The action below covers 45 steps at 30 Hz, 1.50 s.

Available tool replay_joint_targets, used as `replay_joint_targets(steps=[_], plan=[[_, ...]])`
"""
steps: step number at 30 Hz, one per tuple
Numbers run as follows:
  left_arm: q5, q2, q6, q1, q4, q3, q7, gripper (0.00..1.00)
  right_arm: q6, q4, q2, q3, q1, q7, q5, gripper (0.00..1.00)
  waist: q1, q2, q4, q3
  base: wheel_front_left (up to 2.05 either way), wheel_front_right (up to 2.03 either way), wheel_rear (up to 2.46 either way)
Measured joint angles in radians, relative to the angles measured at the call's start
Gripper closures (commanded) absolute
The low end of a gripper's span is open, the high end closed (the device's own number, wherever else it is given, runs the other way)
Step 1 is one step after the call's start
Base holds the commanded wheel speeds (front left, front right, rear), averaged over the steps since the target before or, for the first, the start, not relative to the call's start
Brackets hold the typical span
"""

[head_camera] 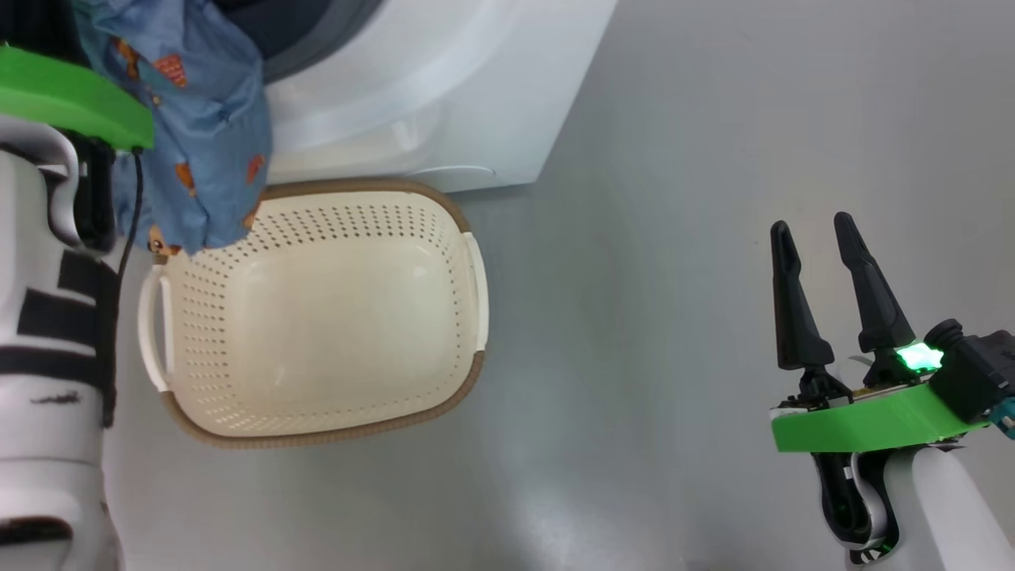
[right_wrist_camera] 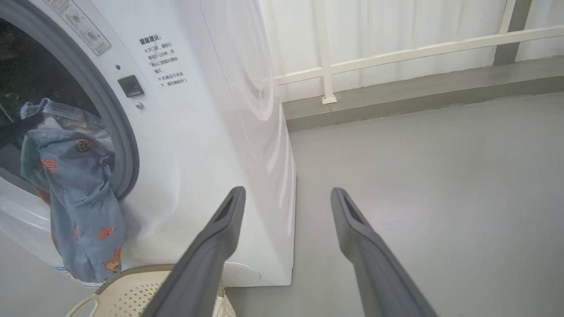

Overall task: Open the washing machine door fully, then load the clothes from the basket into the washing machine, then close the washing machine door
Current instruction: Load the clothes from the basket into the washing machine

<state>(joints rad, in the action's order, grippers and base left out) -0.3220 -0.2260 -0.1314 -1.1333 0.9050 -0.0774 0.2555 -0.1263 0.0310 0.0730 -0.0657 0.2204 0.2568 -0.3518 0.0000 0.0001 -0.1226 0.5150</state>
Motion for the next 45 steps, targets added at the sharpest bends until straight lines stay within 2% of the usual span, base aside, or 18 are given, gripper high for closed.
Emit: replay_joint_targets(steps=[13,20,25,31,34,38,42,43,44,45], plan=[[0.002,-0.048,0.0,-0.226,0.292,-0.053,-0.007,1.0,0.0,0.0,-0.015,-0.053,0.043,0.0,-0.01,0.0,0.0,0.0,-0.085,0.077,0.0,0.0,0.0],[0.026,-0.078,0.01,-0.305,0.356,-0.083,-0.018,1.0,0.0,-0.006,-0.02,-0.062,0.062,0.0,-0.021,0.0,0.0,0.0,-0.124,0.111,0.0,0.0,0.0],[0.053,-0.108,0.026,-0.352,0.319,-0.098,-0.005,1.0,0.0,-0.01,-0.023,-0.065,0.062,0.0,-0.036,0.0,0.0,0.0,-0.147,0.133,0.0,0.0,0.0],[0.075,-0.135,0.051,-0.36,0.027,-0.058,0.0,1.0,0.0,-0.017,-0.027,-0.065,0.077,0.0,-0.056,0.0,0.0,0.0,-0.159,0.163,0.0,0.0,0.0],[0.091,-0.136,0.054,-0.349,-0.059,-0.034,0.0,1.0,0.0,-0.021,-0.028,-0.064,0.097,0.0,-0.063,0.0,0.0,0.0,-0.162,0.174,0.0,0.0,0.0],[0.115,-0.134,0.054,-0.297,-0.04,-0.015,0.001,1.0,0.0,-0.022,-0.029,-0.066,0.1,0.0,-0.072,0.0,0.0,0.0,-0.163,0.179,0.0,0.0,0.0],[0.118,-0.13,0.054,-0.274,0.074,-0.01,0.001,1.0,0.0,-0.021,-0.029,-0.069,0.1,0.0,-0.072,0.0,0.0,0.0,-0.161,0.172,0.0,0.0,0.0],[0.12,-0.13,0.053,-0.276,0.103,-0.013,0.001,0.92,0.0,-0.021,-0.029,-0.07,0.099,0.0,-0.072,0.0,0.0,0.0,-0.16,0.17,0.0,0.0,0.0],[0.124,-0.13,0.053,-0.276,0.122,-0.016,0.001,0.92,0.0,-0.021,-0.029,-0.07,0.099,0.0,-0.072,0.0,0.0,0.0,-0.159,0.168,0.0,0.0,0.0],[0.125,-0.13,0.053,-0.28,0.144,-0.016,0.001,0.77,0.0,-0.02,-0.029,-0.071,0.099,0.0,-0.072,0.0,0.0,0.0,-0.158,0.166,0.0,0.0,0.0]])
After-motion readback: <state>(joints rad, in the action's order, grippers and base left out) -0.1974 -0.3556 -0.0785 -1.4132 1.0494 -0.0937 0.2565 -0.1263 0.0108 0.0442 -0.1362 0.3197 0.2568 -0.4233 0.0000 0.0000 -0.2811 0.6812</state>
